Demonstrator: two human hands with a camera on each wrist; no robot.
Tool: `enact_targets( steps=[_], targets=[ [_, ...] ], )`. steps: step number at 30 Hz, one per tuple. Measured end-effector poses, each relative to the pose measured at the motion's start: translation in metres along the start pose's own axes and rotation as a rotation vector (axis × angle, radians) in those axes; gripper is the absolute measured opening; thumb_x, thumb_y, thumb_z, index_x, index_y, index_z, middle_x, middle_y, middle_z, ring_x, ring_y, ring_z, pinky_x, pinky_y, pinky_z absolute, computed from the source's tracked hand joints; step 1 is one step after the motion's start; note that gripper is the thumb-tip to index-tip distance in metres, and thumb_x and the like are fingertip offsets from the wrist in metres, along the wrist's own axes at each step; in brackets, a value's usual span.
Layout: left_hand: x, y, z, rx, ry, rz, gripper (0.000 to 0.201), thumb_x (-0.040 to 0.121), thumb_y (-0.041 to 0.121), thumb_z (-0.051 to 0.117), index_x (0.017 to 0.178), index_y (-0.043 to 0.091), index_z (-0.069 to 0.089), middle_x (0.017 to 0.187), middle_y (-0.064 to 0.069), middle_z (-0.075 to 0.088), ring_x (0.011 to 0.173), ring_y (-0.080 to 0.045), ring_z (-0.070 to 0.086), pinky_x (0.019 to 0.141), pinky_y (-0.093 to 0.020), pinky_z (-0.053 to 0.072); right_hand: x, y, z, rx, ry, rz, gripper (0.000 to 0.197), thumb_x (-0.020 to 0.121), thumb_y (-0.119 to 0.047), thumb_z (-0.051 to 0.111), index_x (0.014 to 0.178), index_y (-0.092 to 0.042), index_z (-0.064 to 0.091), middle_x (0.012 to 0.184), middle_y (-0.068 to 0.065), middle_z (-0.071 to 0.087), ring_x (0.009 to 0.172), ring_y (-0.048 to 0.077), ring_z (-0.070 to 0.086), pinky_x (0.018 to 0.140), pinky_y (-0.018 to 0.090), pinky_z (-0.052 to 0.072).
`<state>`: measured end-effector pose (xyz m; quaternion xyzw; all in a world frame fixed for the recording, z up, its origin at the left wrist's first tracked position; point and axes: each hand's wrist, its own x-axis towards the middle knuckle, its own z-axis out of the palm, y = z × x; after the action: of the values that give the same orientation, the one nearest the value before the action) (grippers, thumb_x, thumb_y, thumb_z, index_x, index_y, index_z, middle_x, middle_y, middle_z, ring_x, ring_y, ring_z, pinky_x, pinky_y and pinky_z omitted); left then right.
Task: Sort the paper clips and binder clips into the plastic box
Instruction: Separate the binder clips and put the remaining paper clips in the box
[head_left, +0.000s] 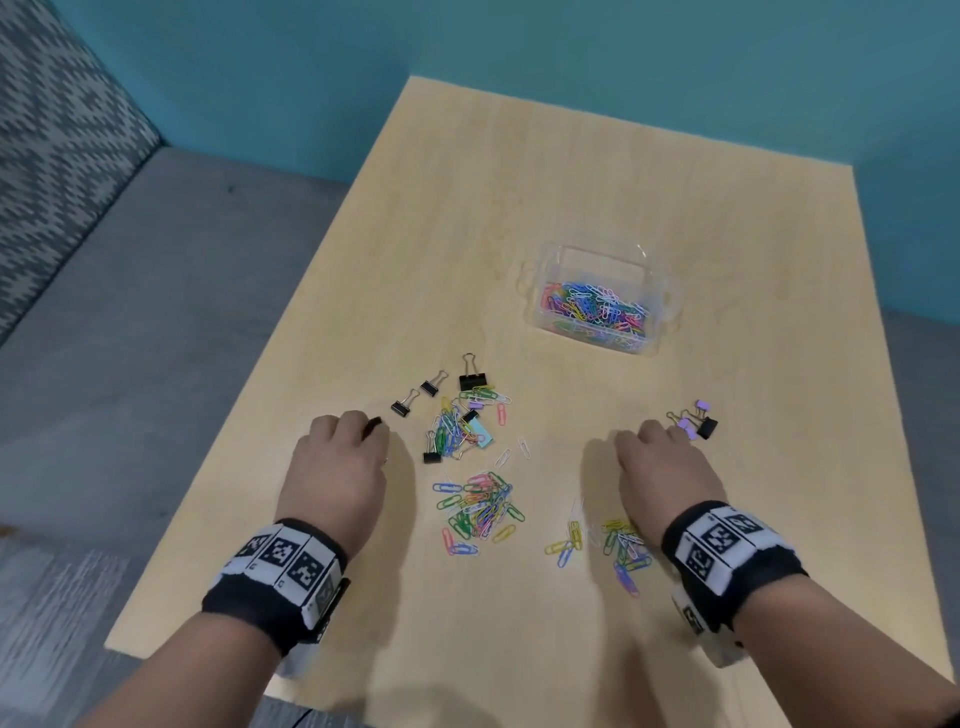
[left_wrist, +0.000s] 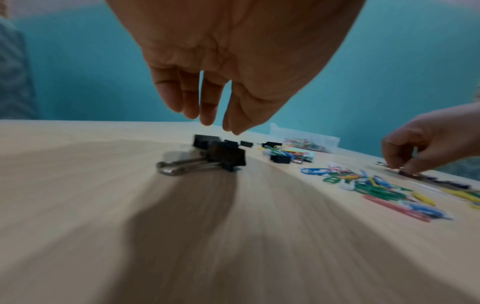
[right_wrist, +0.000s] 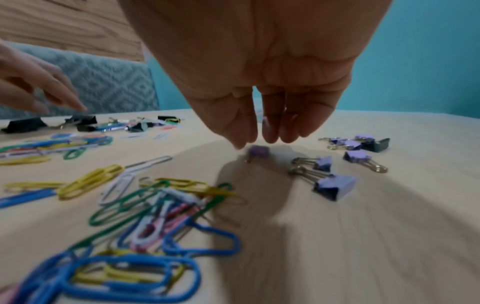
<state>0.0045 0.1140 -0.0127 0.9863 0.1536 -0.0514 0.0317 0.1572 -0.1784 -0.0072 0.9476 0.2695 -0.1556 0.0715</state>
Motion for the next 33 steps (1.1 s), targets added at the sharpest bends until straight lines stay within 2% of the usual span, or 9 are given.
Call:
enact_targets(
  steps=[4, 10, 13, 15, 18, 23, 26, 29, 33],
  targets=[
    [0.004, 0.023, 0.009, -0.028, 0.01, 0.137, 0.034, 0.068, 0.003, 0.056, 0.098, 0.016, 0.068, 0.083, -0.006, 0.058, 0.074, -0.03, 0.045, 0.061, -0.038, 0.043, -0.02, -0.011, 0.002, 0.032, 0.126, -0.097, 0.025, 0.062, -0.005, 0.071, 0.082, -0.012, 0.058, 0.074, 0.008, 0.052, 0.067, 0.031, 0.048, 0.051, 0.035, 0.033],
    [0.001, 0.036, 0.012, -0.015, -0.035, 0.161, 0.025, 0.065, 0.001, 0.062, 0.084, 0.017, 0.065, 0.075, -0.004, 0.055, 0.067, -0.027, 0.042, 0.059, -0.035, 0.035, -0.045, -0.035, 0.008, 0.145, 0.141, -0.165, 0.021, 0.065, -0.007, 0.067, 0.076, -0.018, 0.053, 0.076, 0.002, 0.052, 0.067, 0.026, 0.046, 0.052, 0.037, 0.044],
    [-0.009, 0.03, 0.015, -0.048, -0.028, 0.179, 0.028, 0.063, 0.002, 0.069, 0.086, 0.017, 0.068, 0.077, -0.003, 0.058, 0.066, -0.028, 0.046, 0.058, -0.035, 0.039, -0.047, -0.038, 0.011, 0.153, 0.115, -0.181, 0.015, 0.068, -0.01, 0.066, 0.076, -0.018, 0.056, 0.077, 0.001, 0.053, 0.068, 0.024, 0.046, 0.053, 0.035, 0.044],
    [-0.01, 0.028, 0.017, -0.068, -0.03, 0.175, 0.019, 0.066, 0.006, 0.074, 0.081, 0.016, 0.067, 0.077, -0.004, 0.058, 0.064, -0.028, 0.047, 0.056, -0.035, 0.043, -0.046, -0.038, 0.012, 0.158, 0.115, -0.194, 0.013, 0.07, -0.011, 0.065, 0.077, -0.018, 0.056, 0.078, 0.001, 0.053, 0.068, 0.024, 0.045, 0.053, 0.035, 0.044],
    [-0.005, 0.032, 0.016, -0.096, -0.051, 0.129, 0.016, 0.07, 0.013, 0.076, 0.068, 0.013, 0.06, 0.072, -0.006, 0.056, 0.061, -0.029, 0.048, 0.054, -0.036, 0.046, -0.043, -0.041, 0.013, 0.164, 0.113, -0.205, 0.013, 0.07, -0.011, 0.064, 0.077, -0.018, 0.054, 0.078, 0.001, 0.053, 0.068, 0.025, 0.045, 0.053, 0.037, 0.044],
    [0.003, 0.044, 0.005, -0.153, -0.099, 0.056, 0.021, 0.069, 0.018, 0.075, 0.068, 0.013, 0.055, 0.068, -0.006, 0.052, 0.059, -0.03, 0.049, 0.052, -0.034, 0.044, -0.039, -0.047, 0.009, 0.154, 0.114, -0.237, 0.017, 0.067, -0.011, 0.067, 0.076, -0.018, 0.053, 0.076, 0.001, 0.053, 0.066, 0.025, 0.046, 0.051, 0.036, 0.044],
    [0.007, 0.05, 0.007, -0.173, -0.13, 0.024, 0.025, 0.064, 0.008, 0.074, 0.064, 0.012, 0.05, 0.065, -0.007, 0.049, 0.054, -0.029, 0.047, 0.047, -0.03, 0.032, -0.037, -0.053, 0.005, 0.164, 0.11, -0.255, 0.022, 0.065, -0.012, 0.069, 0.081, -0.017, 0.055, 0.076, 0.003, 0.054, 0.066, 0.027, 0.047, 0.049, 0.037, 0.044],
    [0.014, 0.055, 0.005, -0.263, -0.131, -0.067, 0.028, 0.064, 0.001, 0.063, 0.067, 0.013, 0.039, 0.068, -0.004, 0.04, 0.057, -0.027, 0.04, 0.049, -0.029, 0.023, -0.027, -0.064, -0.002, 0.167, 0.102, -0.271, 0.025, 0.066, -0.012, 0.07, 0.087, -0.016, 0.058, 0.077, 0.005, 0.055, 0.068, 0.029, 0.049, 0.05, 0.039, 0.044],
    [0.011, 0.042, 0.001, -0.504, -0.085, -0.232, 0.012, 0.07, 0.006, 0.058, 0.072, 0.01, 0.046, 0.077, -0.003, 0.046, 0.063, -0.027, 0.048, 0.055, -0.035, 0.04, 0.004, -0.082, -0.02, 0.153, 0.091, -0.34, 0.034, 0.069, -0.007, 0.064, 0.101, -0.016, 0.057, 0.088, 0.008, 0.057, 0.079, 0.031, 0.05, 0.062, 0.039, 0.042]
  ],
)
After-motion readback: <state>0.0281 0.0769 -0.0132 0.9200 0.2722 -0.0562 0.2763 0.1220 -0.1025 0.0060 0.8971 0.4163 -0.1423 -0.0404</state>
